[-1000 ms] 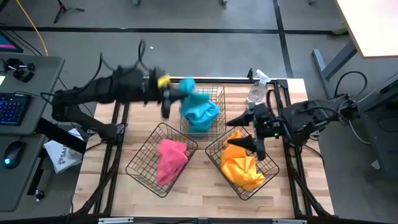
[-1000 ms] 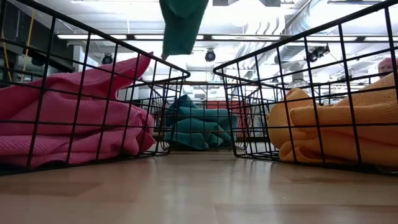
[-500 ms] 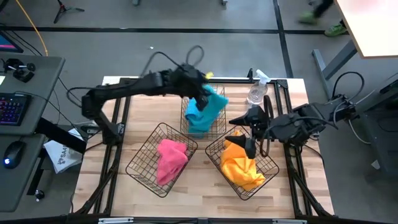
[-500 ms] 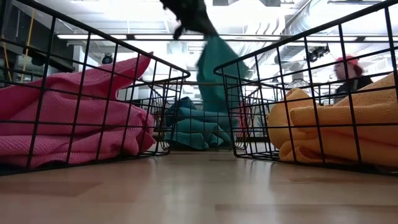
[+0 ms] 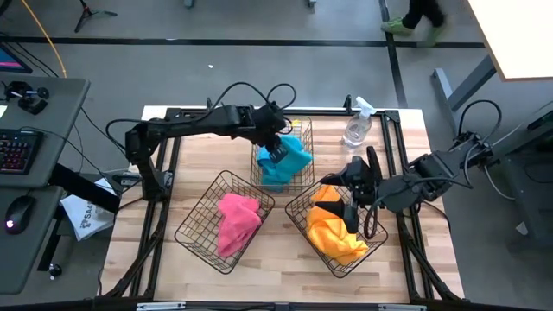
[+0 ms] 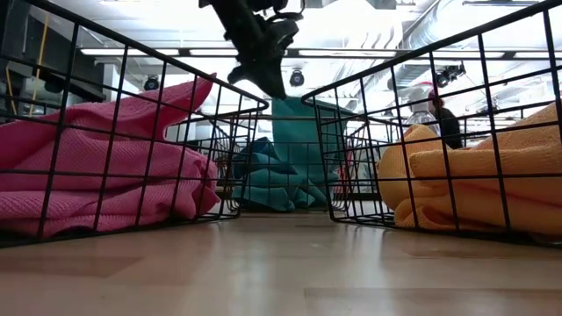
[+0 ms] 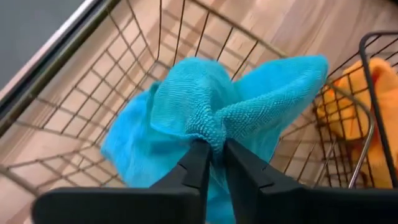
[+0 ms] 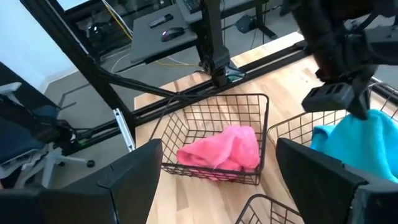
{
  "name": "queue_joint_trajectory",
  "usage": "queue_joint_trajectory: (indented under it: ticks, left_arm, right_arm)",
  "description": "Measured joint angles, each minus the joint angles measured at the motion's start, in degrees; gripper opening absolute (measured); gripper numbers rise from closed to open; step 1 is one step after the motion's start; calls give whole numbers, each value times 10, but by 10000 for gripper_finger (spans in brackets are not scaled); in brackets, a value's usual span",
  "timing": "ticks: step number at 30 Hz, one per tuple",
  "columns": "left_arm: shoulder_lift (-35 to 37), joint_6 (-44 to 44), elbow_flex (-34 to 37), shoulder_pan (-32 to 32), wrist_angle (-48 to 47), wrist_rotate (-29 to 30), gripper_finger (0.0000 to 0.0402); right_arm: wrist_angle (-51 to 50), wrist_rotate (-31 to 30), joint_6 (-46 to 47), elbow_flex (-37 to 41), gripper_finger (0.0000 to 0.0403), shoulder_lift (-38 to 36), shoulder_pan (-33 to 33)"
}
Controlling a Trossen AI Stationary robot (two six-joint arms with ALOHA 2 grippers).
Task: Sort microfiber towel by color & place in baskets
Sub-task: Put the blue microfiber cloth into the top wire basket, then return to Home Position
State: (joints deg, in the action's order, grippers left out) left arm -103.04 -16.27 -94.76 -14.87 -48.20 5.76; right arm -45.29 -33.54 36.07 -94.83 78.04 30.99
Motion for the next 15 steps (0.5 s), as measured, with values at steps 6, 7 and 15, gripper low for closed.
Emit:
queue_joint_trajectory:
  ticks: [6,7,15]
  left_arm:
    - [6,-1,0,9,-38,-6,93]
    - [11,-1,0,11,-45,-7,103]
    - [103,-11,0,15,-128,-43,150]
  right_arm:
    - [0,-3,-5,0,310,0,0]
    - [-1,-3,-5,0,310,0,0]
    - [-17,-5,-21,0,310,0,-3]
